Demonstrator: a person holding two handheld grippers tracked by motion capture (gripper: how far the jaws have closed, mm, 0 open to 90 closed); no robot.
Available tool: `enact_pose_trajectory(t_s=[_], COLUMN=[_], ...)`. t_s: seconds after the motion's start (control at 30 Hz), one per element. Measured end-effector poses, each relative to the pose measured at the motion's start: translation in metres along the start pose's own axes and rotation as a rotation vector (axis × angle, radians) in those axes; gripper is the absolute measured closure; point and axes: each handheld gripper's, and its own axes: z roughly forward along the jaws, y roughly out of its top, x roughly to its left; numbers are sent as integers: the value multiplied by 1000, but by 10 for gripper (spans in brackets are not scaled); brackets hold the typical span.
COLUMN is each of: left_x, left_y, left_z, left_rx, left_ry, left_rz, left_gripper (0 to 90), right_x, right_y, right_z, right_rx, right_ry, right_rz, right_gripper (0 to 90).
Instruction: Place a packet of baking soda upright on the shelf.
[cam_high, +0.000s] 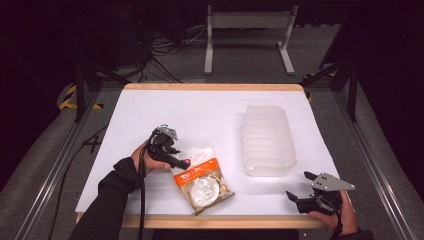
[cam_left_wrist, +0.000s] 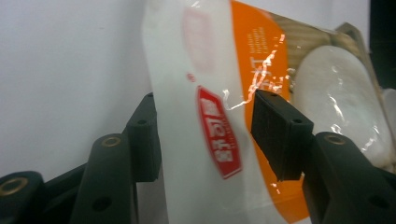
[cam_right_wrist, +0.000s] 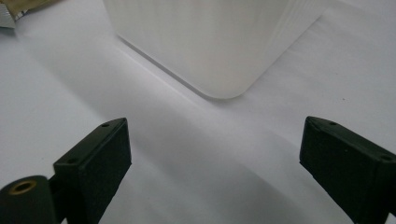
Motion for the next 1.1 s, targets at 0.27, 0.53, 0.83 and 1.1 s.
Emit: enact_pose_trajectory(t_s=[0.27, 0.53, 0.83, 1.1], left_x=[-6, -5, -48, -91], left_y=[10, 12, 18, 23], left_z=[16, 17, -12, -40], left_rx=[75, 69, -101, -272], left_ry=[-42, -51, 56, 135], left_rz=[48, 68, 214, 291], left_gripper=[563, 816, 897, 898], right_x=[0, -1, -2, -2], right_y=[1, 0, 0, 0], right_z=[1, 2, 1, -1], right_rx=[2, 1, 4, -6], right_ry=[3, 7, 2, -4], right_rz=[1, 7, 16, 20], right_gripper=[99, 102, 104, 104])
